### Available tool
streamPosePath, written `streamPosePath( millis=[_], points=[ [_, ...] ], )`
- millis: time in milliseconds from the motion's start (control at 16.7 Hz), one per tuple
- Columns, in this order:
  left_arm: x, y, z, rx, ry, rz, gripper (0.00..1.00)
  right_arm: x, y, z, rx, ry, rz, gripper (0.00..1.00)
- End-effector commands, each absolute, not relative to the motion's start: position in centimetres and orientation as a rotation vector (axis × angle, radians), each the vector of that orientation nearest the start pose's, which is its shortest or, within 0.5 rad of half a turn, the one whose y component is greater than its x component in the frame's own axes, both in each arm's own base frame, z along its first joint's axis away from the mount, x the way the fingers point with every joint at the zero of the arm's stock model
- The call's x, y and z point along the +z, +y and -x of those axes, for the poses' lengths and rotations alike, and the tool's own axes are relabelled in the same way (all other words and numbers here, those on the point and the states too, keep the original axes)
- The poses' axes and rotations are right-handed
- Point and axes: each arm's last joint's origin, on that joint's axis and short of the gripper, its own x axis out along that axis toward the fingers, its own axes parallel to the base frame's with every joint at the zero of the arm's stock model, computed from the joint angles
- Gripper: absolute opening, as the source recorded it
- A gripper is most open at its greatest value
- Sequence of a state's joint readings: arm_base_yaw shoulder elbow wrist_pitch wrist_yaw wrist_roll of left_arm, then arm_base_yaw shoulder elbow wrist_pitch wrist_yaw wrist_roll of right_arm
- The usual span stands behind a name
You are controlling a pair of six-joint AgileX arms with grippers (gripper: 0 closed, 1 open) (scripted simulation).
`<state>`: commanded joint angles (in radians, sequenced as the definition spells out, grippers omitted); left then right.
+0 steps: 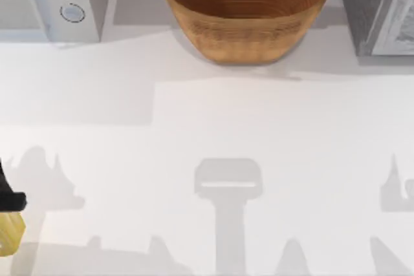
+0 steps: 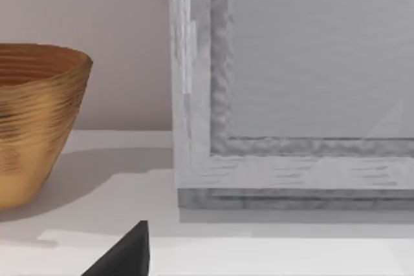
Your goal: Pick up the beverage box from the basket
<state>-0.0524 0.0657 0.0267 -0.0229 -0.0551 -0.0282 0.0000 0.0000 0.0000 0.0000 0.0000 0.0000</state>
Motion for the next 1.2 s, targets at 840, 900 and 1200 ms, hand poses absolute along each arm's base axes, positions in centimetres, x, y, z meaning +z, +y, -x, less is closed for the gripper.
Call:
streamPosePath(
  millis=[840, 900, 1200],
  points=[
    [24.2, -13.7, -17.4, 0.33, 0.319, 0.135, 0.0, 16.0, -0.1, -10.6, 0.0, 0.0, 0.0, 1.0],
    [24.2, -15.6, -17.7, 0.356, 0.295, 0.12, 0.0, 16.0, -0.1, -10.6, 0.0, 0.0, 0.0, 1.0],
    [22.2, -25.2, -17.3, 0.423, 0.108, 0.038, 0.0, 16.0, -0.1, -10.6, 0.0, 0.0, 0.0, 1.0]
  ],
)
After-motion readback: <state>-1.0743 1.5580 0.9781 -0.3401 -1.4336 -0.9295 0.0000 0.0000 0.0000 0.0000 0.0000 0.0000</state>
